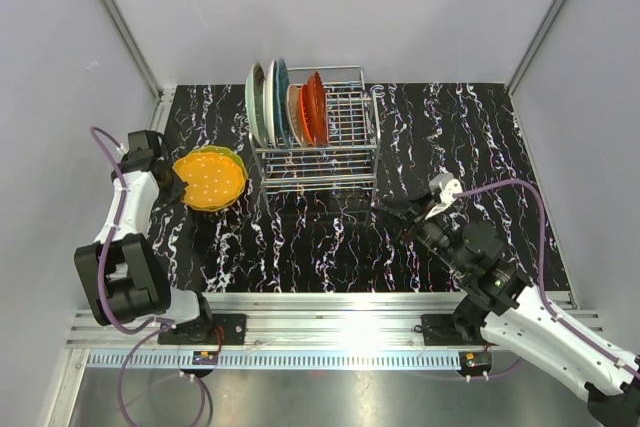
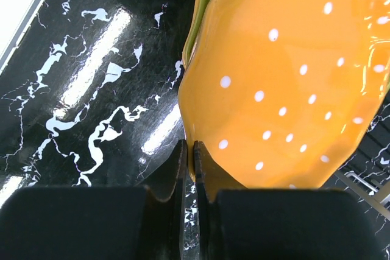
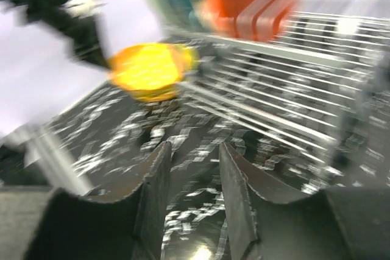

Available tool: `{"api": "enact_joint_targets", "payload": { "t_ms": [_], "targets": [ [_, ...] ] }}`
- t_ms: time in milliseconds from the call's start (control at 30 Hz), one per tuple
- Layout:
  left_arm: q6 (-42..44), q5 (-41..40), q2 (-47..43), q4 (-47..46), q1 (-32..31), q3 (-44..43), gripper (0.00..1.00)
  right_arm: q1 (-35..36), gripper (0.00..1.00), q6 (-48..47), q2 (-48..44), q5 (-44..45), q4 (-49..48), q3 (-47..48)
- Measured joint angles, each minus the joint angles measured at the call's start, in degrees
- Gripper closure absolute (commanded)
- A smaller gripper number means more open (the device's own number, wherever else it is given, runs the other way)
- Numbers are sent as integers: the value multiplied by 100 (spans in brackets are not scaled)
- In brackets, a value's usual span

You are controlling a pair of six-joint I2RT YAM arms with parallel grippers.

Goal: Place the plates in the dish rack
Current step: Grab a plate with the left arm

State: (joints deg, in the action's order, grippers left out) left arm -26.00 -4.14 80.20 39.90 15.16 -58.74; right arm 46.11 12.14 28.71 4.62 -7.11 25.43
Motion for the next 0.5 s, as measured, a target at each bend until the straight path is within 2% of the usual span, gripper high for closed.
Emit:
{"api": "enact_joint_targets", "payload": {
  "t_ms": [133, 233, 400, 500],
  "targets": [
    [33, 46, -66, 37, 0, 0, 100, 55, 48, 44, 358, -1064, -356, 68],
    [48, 92, -68, 61, 2, 0, 100, 501, 43, -48, 881, -1416, -485, 254],
    [52, 157, -114, 66, 4, 9, 100, 2037, 42, -664, 2146, -1130, -562, 782],
    [57, 190, -210, 72, 7, 42, 100, 2583, 41, -1154, 3217, -719, -579, 1311]
  ]
}}
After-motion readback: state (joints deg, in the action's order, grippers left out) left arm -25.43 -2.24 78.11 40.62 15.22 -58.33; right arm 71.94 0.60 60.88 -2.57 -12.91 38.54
